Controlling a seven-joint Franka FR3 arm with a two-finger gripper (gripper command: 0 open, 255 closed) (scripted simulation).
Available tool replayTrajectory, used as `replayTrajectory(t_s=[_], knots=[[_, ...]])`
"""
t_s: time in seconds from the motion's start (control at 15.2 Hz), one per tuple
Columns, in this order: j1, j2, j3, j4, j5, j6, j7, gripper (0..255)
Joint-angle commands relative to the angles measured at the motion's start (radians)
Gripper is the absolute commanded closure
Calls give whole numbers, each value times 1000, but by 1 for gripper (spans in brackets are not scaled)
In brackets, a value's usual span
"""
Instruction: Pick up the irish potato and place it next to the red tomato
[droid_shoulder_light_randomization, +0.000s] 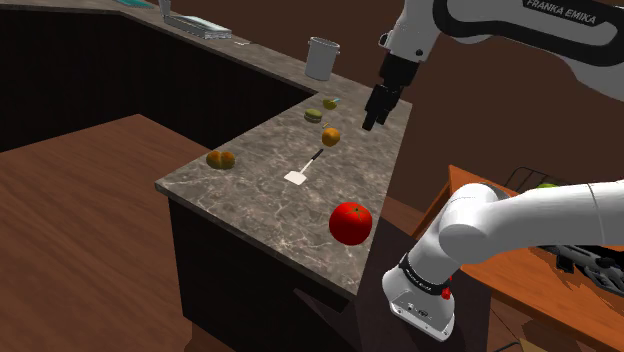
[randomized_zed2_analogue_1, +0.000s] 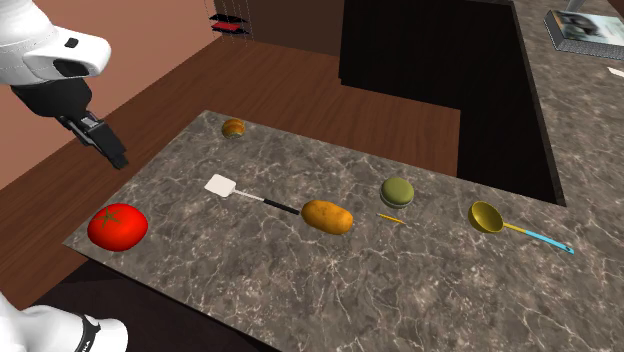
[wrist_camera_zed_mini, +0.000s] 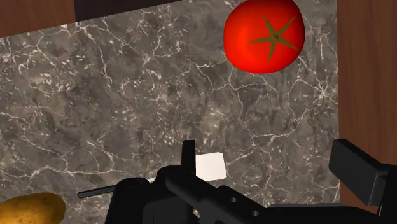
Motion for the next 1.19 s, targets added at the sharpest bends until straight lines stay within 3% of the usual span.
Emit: replayTrajectory(t_s=[0.0, 0.59, 1.12], knots=[[0, 0, 0, 0, 0, 0, 0, 0], [-102, 403, 97, 180, -71, 118, 287, 0], [-167, 754, 114, 417, -177, 117, 542, 0]])
